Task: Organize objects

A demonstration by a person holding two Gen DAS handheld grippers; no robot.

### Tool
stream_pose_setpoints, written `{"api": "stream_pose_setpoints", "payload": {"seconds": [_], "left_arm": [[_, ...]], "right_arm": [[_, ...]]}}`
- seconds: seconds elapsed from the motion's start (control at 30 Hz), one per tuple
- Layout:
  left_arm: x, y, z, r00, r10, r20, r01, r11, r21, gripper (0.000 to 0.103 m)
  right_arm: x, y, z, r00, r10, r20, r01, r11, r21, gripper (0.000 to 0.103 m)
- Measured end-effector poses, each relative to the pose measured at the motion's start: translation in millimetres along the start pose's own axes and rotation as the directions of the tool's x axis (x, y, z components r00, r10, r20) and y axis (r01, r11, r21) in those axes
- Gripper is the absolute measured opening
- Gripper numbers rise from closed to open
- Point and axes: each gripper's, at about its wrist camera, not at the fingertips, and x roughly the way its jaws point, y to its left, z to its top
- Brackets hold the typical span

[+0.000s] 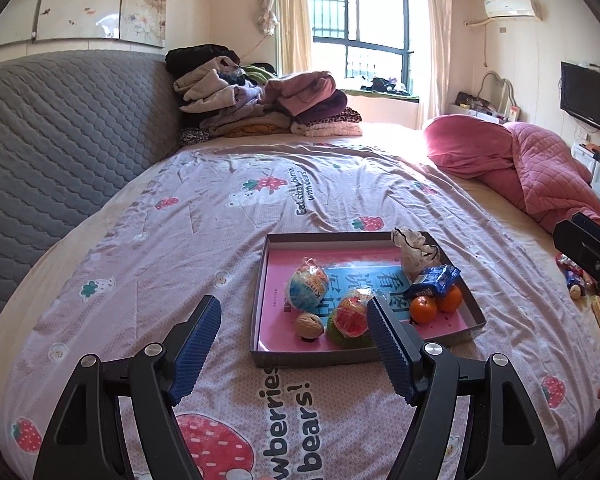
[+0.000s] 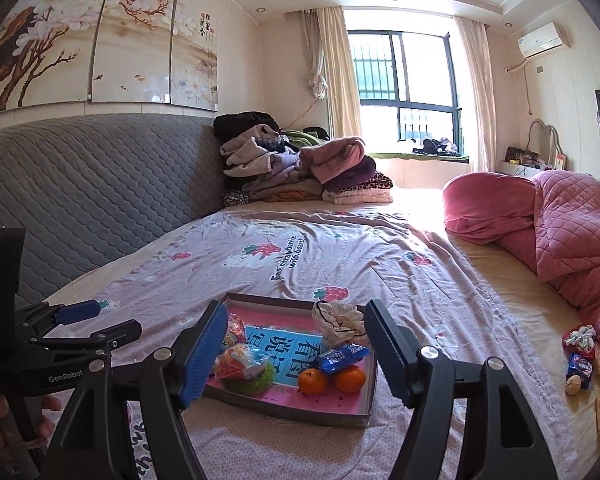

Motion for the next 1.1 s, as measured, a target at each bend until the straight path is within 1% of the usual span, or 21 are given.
{"api": "stream_pose_setpoints", "payload": {"seconds": [0.3,0.53,0.83,1.1], "left_arm": [[-6.9,-4.8,-12.6,1.0,0.009,-0.011,-0.009,1.0,0.012,0.076],[-15.1,-5.0,-21.6,1.0,0.013,-0.009,-0.013,1.0,0.014,0.076],[-17.5,2.2,-35.5,1.0,0.027,-0.005,-0.027,1.0,-0.003,0.076],[-9.4,5.4,-52.5,0.999,0.027,-0.042,-0.028,1.0,-0.011,0.076]], "right_arm": [[-15.1,0.4,-11.4,1.0,-0.001,0.008,0.001,1.0,0.023,0.071],[-19.6,7.8,-20.0,1.0,-0.007,0.007,0.007,1.0,0.028,0.071],[-13.8,15.3,-40.6,0.999,-0.019,-0.039,0.02,0.999,0.028,0.071],[2.8,17.7,-61.9,0.994,-0.032,-0.108,0.035,0.999,0.029,0.071]]}}
